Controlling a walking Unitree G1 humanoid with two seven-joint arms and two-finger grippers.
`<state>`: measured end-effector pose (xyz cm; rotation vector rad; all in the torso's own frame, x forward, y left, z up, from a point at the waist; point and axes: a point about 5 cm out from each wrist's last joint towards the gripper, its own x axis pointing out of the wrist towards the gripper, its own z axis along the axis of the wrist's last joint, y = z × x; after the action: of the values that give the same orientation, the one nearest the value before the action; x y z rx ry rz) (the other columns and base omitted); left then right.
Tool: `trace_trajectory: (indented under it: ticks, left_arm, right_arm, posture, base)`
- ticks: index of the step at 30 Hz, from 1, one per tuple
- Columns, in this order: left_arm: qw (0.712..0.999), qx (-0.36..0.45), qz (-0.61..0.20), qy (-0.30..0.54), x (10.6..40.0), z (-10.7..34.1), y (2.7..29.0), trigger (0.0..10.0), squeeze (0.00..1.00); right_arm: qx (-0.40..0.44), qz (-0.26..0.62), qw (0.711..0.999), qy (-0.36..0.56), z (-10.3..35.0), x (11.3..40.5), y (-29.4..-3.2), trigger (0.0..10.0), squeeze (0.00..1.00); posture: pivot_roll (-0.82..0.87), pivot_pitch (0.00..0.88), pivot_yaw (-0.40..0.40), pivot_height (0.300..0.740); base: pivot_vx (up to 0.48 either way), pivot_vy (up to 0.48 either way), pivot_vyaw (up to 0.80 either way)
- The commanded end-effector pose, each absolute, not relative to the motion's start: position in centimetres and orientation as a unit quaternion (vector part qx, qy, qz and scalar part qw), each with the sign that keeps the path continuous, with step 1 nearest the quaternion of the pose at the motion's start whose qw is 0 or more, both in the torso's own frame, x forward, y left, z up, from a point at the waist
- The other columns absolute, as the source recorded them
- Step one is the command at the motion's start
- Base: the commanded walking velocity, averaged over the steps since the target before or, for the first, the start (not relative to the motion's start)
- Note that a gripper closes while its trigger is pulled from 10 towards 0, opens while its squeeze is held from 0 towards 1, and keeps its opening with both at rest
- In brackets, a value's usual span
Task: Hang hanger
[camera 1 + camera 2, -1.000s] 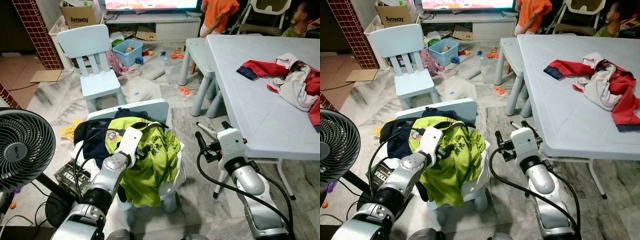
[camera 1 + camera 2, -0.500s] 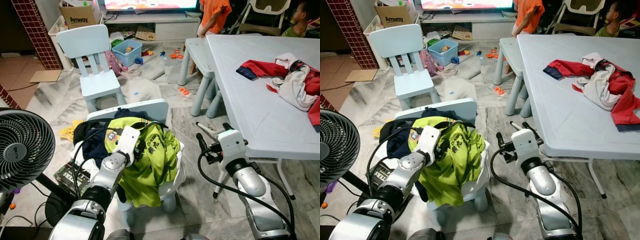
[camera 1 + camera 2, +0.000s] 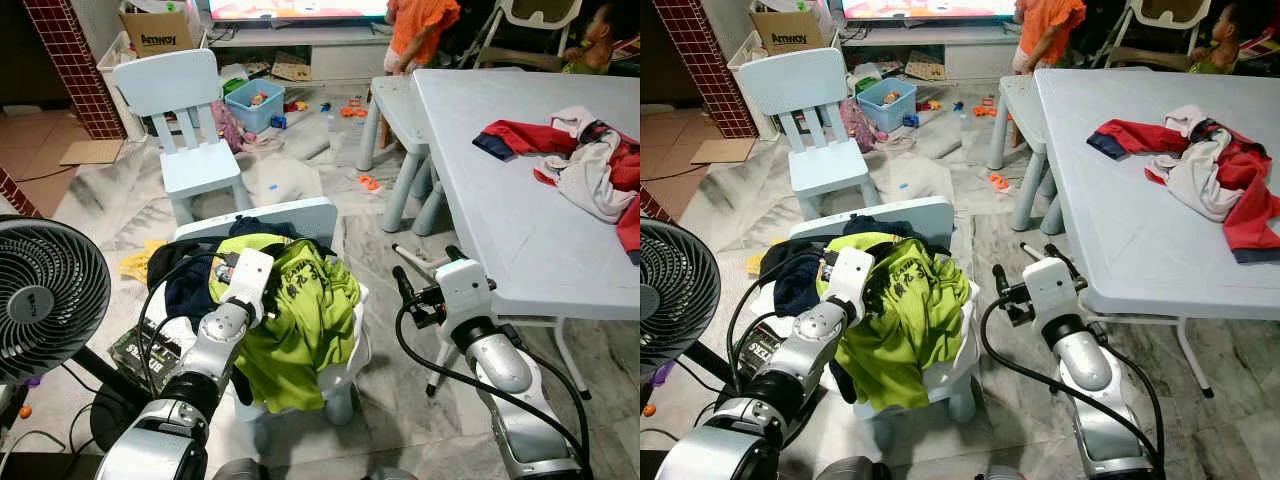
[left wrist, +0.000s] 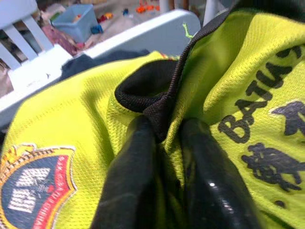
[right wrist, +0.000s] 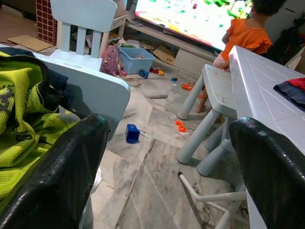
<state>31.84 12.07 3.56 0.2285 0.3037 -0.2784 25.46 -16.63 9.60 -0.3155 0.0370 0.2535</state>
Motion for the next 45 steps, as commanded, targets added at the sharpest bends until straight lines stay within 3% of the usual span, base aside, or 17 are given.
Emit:
trace_trajectory:
  ticks: [1, 13, 21, 22, 23, 24, 25, 26, 27, 40, 45]
  left_arm:
    - [0.977, 0.116, -0.127, 0.128, 32.3, 4.4, 12.3, 0.0, 0.0]
    - [0.975, 0.19, -0.114, 0.005, 30.6, 7.6, 12.6, 0.0, 0.0]
    - [0.968, 0.23, -0.099, 0.027, 27.5, 6.5, 14.0, 0.0, 0.0]
    - [0.967, 0.229, -0.099, 0.044, 27.1, 6.0, 14.2, 0.8, 0.0]
    - [0.967, 0.228, -0.099, 0.055, 26.9, 5.7, 14.4, 0.8, 0.0]
    - [0.966, 0.222, -0.095, 0.092, 26.1, 4.7, 14.9, 8.5, 0.0]
    - [0.963, 0.223, -0.102, 0.111, 25.6, 4.3, 15.2, 10.0, 0.0]
    - [0.962, 0.22, -0.111, 0.118, 25.5, 4.1, 15.2, 10.0, 0.0]
    - [0.963, 0.217, -0.103, 0.123, 25.3, 4.0, 15.3, 10.0, 1.0]
    - [0.938, 0.335, -0.083, 0.022, 24.0, 6.1, 16.5, 10.0, 1.0]
    - [0.937, 0.337, -0.09, 0.007, 23.5, 6.6, 16.2, 10.0, 1.0]
  right_arm:
    - [-0.161, 0.129, 0.978, 0.007, 10.1, 25.6, -16.4, 10.0, 0.0]
    - [-0.158, 0.131, 0.979, 0.007, 9.9, 25.6, -16.2, 10.0, 0.0]
    - [-0.158, 0.134, 0.978, 0.006, 9.9, 25.9, -16.2, 10.0, 0.0]
    - [-0.158, 0.134, 0.978, 0.006, 9.9, 25.9, -16.2, 10.0, 0.0]
    - [-0.159, 0.134, 0.978, 0.006, 9.9, 25.9, -16.2, 10.0, 0.0]
    - [-0.159, 0.134, 0.978, 0.007, 9.9, 25.8, -16.2, 10.0, 0.0]
    - [-0.159, 0.135, 0.978, 0.008, 9.8, 25.8, -16.2, 10.0, 0.0]
    - [-0.159, 0.136, 0.978, 0.009, 9.7, 25.7, -16.2, 10.0, 0.0]
    - [-0.159, 0.137, 0.978, 0.01, 9.6, 25.7, -16.2, 10.0, 0.0]
    - [-0.16, 0.146, 0.976, 0.008, 9.6, 26.0, -15.8, 10.0, 0.0]
    - [-0.159, 0.151, 0.976, 0.007, 9.6, 26.2, -15.5, 10.0, 0.0]
  posture:
    - [-0.09, 0.0, -0.008, 0.74]
    - [-0.07, 0.0, -0.006, 0.74]
    - [-0.05, 0.0, -0.01, 0.74]
    - [-0.05, 0.0, -0.01, 0.74]
    - [-0.05, 0.0, -0.01, 0.74]
    - [-0.05, 0.0, -0.012, 0.74]
    - [-0.05, 0.0, -0.016, 0.74]
    - [-0.05, 0.0, -0.016, 0.74]
    - [-0.05, 0.0, -0.018, 0.74]
    - [-0.03, 0.0, -0.032, 0.74]
    - [-0.02, 0.0, -0.036, 0.74]
  base:
    - [0.0, 0.0, 0.0]
    - [0.0, 0.0, 0.0]
    - [0.0, 0.0, 0.0]
    - [0.0, 0.0, 0.0]
    - [0.0, 0.0, 0.0]
    - [0.0, 0.0, 0.0]
    - [0.0, 0.0, 0.0]
    - [0.0, 0.0, 0.0]
    - [0.0, 0.0, 0.0]
    - [0.0, 0.0, 0.0]
    - [0.0, 0.0, 0.0]
